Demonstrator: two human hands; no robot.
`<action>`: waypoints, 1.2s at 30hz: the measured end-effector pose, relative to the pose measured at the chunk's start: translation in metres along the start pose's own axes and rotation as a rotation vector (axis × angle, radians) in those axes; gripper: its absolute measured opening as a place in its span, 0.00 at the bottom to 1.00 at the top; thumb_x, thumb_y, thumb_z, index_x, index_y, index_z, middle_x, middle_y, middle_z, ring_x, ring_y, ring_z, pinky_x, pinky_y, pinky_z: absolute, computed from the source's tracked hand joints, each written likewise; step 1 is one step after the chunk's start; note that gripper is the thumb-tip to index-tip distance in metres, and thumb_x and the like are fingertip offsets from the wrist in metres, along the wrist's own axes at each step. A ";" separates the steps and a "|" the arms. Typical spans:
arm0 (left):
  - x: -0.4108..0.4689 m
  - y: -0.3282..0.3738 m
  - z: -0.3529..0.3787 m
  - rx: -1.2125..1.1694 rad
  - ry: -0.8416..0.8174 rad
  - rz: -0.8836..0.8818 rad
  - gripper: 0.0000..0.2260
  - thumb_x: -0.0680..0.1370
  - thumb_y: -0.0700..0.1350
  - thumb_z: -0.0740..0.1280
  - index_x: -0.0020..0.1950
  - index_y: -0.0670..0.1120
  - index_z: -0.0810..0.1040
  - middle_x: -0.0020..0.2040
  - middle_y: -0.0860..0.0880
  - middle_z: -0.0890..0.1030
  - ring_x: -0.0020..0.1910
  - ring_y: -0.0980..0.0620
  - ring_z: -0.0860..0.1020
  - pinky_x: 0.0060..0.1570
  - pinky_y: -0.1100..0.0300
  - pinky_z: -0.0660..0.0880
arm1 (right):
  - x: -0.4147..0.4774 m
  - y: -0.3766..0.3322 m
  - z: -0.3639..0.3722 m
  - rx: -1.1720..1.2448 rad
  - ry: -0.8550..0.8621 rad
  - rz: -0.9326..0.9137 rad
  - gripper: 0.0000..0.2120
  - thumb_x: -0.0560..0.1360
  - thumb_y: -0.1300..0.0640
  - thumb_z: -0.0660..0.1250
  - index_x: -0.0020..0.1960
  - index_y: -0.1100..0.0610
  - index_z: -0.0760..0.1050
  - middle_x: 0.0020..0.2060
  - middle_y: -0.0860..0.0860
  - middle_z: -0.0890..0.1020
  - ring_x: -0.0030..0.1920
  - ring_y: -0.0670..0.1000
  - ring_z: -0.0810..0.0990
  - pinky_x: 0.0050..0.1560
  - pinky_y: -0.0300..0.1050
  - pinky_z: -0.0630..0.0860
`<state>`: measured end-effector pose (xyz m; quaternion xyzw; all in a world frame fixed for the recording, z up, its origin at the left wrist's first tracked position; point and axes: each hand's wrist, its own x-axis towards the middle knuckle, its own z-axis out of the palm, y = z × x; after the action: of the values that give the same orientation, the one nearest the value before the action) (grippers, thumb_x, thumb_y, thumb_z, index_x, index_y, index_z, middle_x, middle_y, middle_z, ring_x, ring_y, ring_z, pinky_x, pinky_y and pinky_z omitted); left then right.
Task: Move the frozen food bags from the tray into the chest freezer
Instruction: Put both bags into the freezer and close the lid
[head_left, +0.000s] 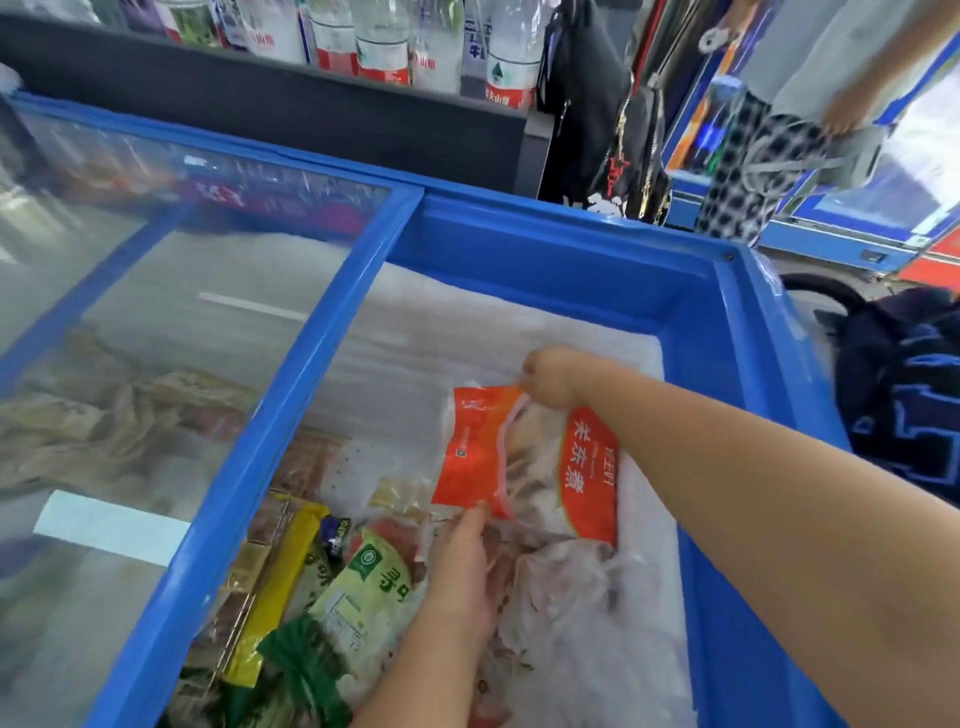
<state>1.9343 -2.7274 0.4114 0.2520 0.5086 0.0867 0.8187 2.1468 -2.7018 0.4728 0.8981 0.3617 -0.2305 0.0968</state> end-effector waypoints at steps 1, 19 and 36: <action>-0.020 0.006 -0.004 0.163 0.051 0.057 0.05 0.79 0.39 0.63 0.50 0.44 0.79 0.36 0.47 0.86 0.35 0.52 0.85 0.34 0.60 0.78 | -0.019 -0.008 -0.009 -0.016 0.074 -0.017 0.18 0.82 0.54 0.55 0.63 0.61 0.77 0.63 0.58 0.79 0.62 0.61 0.77 0.61 0.51 0.75; -0.168 0.151 -0.220 2.248 0.026 1.059 0.36 0.81 0.58 0.34 0.75 0.40 0.67 0.76 0.36 0.66 0.75 0.34 0.63 0.72 0.38 0.58 | -0.187 -0.238 -0.020 -0.070 0.329 -0.194 0.36 0.76 0.57 0.55 0.79 0.65 0.45 0.80 0.59 0.49 0.79 0.59 0.41 0.78 0.58 0.45; -0.176 0.033 -0.118 2.121 -0.146 1.330 0.27 0.79 0.51 0.52 0.75 0.41 0.67 0.75 0.41 0.69 0.75 0.38 0.65 0.70 0.34 0.62 | -0.228 -0.090 0.003 -0.066 0.319 -0.191 0.34 0.75 0.58 0.55 0.79 0.62 0.50 0.80 0.55 0.52 0.79 0.57 0.42 0.77 0.61 0.49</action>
<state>1.7523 -2.7312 0.5248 0.9976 0.0558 0.0170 0.0372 1.9394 -2.7756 0.5800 0.8813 0.4633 -0.0811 0.0451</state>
